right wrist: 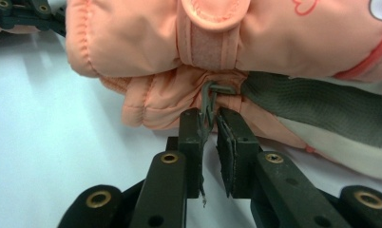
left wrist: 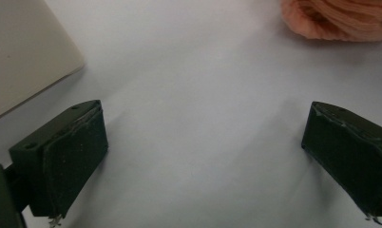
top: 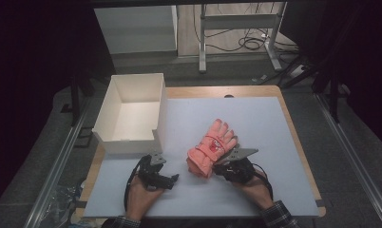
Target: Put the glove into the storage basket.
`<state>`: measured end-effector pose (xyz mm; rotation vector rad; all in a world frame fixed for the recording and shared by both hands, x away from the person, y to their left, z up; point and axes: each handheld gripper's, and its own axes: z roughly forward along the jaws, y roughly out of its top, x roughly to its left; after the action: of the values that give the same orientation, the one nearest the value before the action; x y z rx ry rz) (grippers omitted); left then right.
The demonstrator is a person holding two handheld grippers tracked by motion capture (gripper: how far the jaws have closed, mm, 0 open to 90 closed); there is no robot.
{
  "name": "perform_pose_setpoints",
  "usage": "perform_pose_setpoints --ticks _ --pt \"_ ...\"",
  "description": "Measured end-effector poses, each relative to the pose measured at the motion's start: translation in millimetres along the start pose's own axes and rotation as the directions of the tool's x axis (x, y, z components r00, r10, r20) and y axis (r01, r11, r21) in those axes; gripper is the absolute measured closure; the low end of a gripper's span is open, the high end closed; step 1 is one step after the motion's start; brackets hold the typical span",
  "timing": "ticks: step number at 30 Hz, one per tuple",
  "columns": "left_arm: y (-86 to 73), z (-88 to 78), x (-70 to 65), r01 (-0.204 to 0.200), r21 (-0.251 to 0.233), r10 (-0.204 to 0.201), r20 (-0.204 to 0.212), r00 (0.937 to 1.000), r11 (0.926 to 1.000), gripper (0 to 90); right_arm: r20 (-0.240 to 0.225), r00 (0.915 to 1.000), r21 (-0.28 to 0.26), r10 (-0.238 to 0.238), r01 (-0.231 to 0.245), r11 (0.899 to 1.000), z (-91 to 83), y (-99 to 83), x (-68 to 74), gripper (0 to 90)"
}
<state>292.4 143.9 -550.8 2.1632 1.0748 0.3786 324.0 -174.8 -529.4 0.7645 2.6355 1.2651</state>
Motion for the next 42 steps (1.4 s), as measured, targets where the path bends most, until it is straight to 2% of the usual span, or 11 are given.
perform_pose_setpoints --ticks 5,9,18,22,24,27,31,38,41,42 --pt "0.3 0.0 0.0 0.001 0.003 -0.001 0.001 1.0 1.0 1.1 0.004 1.0 -0.001 -0.007 0.007 1.0 -0.4 0.4 2.3 75.2" --pt "0.7 0.1 0.0 0.001 0.006 -0.001 0.001 1.0 1.0 1.1 0.031 0.9993 0.0 -0.019 0.019 1.0 -6.7 -0.9 4.5 71.8" --pt "0.8 0.1 0.2 0.001 0.005 -0.001 0.002 1.0 1.0 1.0 0.126 0.992 -0.017 0.002 0.0 1.0 -33.6 -15.0 -7.2 59.0" --pt "2.4 0.1 -0.2 0.006 0.011 -0.006 0.004 1.0 0.9999 1.2 0.196 0.9805 -0.017 0.019 -0.016 1.0 -45.7 -24.4 -15.7 49.7" --pt "6.2 -0.2 -0.5 -0.001 0.03 0.0 0.01 1.0 0.9995 1.4 0.219 0.9752 -0.022 0.034 -0.03 0.999 -51.5 -28.4 -20.8 44.8" --pt "13.2 -3.4 -2.5 -0.008 0.025 0.007 0.032 0.9994 0.9997 1.5 0.266 0.9633 -0.018 0.039 -0.036 0.999 -59.4 -33.4 -27.7 37.6" --pt "22.0 -9.2 -5.7 -0.009 0.011 0.008 0.072 0.9974 0.9999 0.9 0.312 0.9476 -0.032 0.071 -0.064 0.997 -70.9 -40.7 -38.1 32.2" --pt "36.3 -23.9 -11.9 -0.017 0.01 0.016 0.125 0.992 0.9998 0.0 0.369 0.9203 -0.037 0.13 -0.125 0.991 -85.0 -55.2 -56.4 27.4" --pt "45.6 -30.0 -15.3 -0.024 -0.002 0.024 0.143 0.9894 0.9997 0.0 0.384 0.9129 -0.02 0.139 -0.142 0.99 -84.7 -59.3 -60.8 25.8" --pt "49.3 -31.6 -16.7 -0.024 -0.008 0.025 0.151 0.9883 0.9997 0.0 0.378 0.9149 -0.014 0.143 -0.149 0.989 -84.3 -59.1 -62.0 25.2"
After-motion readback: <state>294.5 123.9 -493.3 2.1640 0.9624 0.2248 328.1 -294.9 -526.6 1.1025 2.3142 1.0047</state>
